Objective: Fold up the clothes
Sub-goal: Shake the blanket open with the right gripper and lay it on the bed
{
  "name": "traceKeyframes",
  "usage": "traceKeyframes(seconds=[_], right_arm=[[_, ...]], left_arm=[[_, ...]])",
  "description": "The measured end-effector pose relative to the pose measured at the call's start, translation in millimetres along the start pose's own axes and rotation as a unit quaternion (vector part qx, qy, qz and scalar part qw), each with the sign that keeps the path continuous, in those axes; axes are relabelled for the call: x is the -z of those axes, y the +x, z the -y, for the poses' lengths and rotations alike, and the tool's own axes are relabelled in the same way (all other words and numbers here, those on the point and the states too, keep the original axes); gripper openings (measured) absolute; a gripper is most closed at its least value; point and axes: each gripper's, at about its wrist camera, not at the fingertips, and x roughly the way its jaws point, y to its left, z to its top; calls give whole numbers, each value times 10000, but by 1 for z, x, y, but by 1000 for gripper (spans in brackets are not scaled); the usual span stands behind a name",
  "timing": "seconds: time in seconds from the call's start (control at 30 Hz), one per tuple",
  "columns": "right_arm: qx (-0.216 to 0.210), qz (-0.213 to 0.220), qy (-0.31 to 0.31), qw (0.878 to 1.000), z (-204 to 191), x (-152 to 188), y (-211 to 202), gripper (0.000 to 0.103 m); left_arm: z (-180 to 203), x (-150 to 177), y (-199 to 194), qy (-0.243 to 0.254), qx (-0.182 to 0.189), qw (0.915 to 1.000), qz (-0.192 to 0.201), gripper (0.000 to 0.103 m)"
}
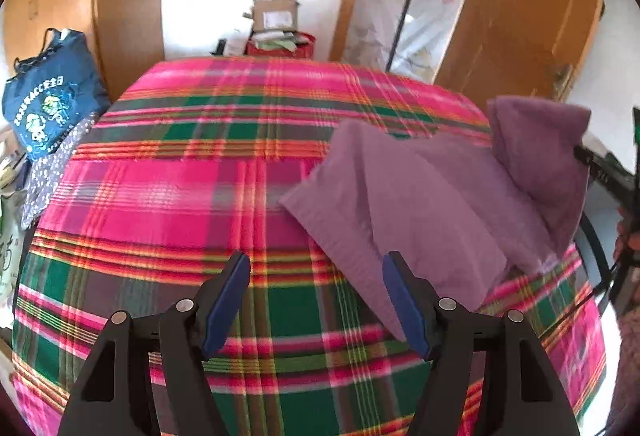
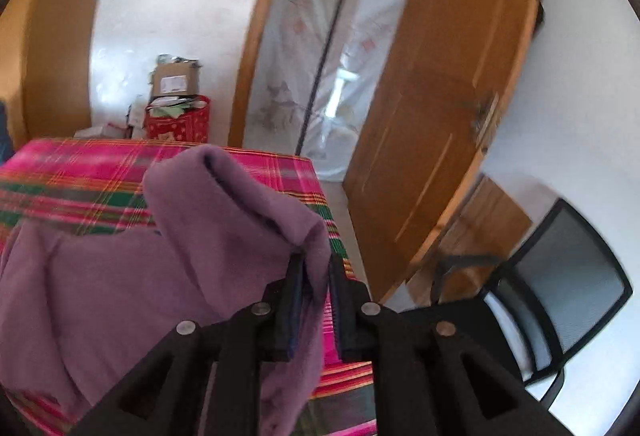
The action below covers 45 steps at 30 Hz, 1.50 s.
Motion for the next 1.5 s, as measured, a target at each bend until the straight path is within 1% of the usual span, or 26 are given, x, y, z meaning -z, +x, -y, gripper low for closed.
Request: traceKeyframes(seconds=[0.03,0.1,0.13,0.17,0.33,0.37,0.43,0.5,0.53,0.6,0.67,0.7,0.77,0.87,0.93,1.03,1.17,1.27,1.4,1.43,1.5], right_arm=[[-27,31,-76,10000,0,4,-3,17],[-260,2,134,9996,8,8,-6,25],[-396,-22,279,9988,12,9,-7,34],[-425,-67,381,9984,16,13,-7,38],[-254,-349,766,9961,31,37,-12,38],[-267,-299,611,9973,27,43,-16,38],[-271,-153,15,9995,9,56,-24,40],[-177,-295,-305,9989,-1,64,-17,40],[-218,-376,-324,9985,-3,67,-12,40],[-392,-532,-241,9975,-4,70,-2,40],[-413,-610,-271,9969,-9,73,5,40],[-406,-640,-299,9967,-11,74,7,42],[-412,-669,-314,9964,-14,75,11,42],[-570,-674,-61,9961,-8,76,13,43],[-648,-678,1,9956,-7,75,9,42],[-703,-690,-111,9951,-7,78,-1,43],[-772,-728,66,9943,4,83,-8,43],[-743,-702,42,9948,4,88,-10,43],[-651,-798,-40,9947,-4,97,-13,43],[-621,-800,-48,9948,-5,100,-15,43],[-627,-779,11,9950,-5,104,-21,43]], left_arm=[[4,3,0,123,30,9999,1,71],[13,8,-2,341,183,9992,0,71],[18,11,-2,425,256,9988,-20,71],[22,13,-2,515,317,9982,-40,71],[48,22,1,967,440,9943,-50,71],[52,23,2,1028,428,9938,-44,71],[60,25,7,1148,421,9925,-88,71],[68,25,14,1256,394,9912,-139,71],[71,25,18,1287,389,9908,-147,71],[75,23,26,1345,339,9902,-181,71],[79,22,32,1413,268,9893,-234,71],[81,23,33,1433,306,9889,-256,71],[85,23,29,1501,420,9876,-182,71],[93,26,29,1809,280,9831,-84,71],[98,28,32,1943,210,9807,-91,71],[101,28,37,1954,111,9806,-131,71],[102,24,41,1902,79,9817,-98,71],[100,23,42,1831,28,9831,-97,71],[96,21,40,1663,26,9861,-27,71],[95,20,41,1619,22,9868,-28,69],[90,17,41,1467,17,9892,-49,58]])
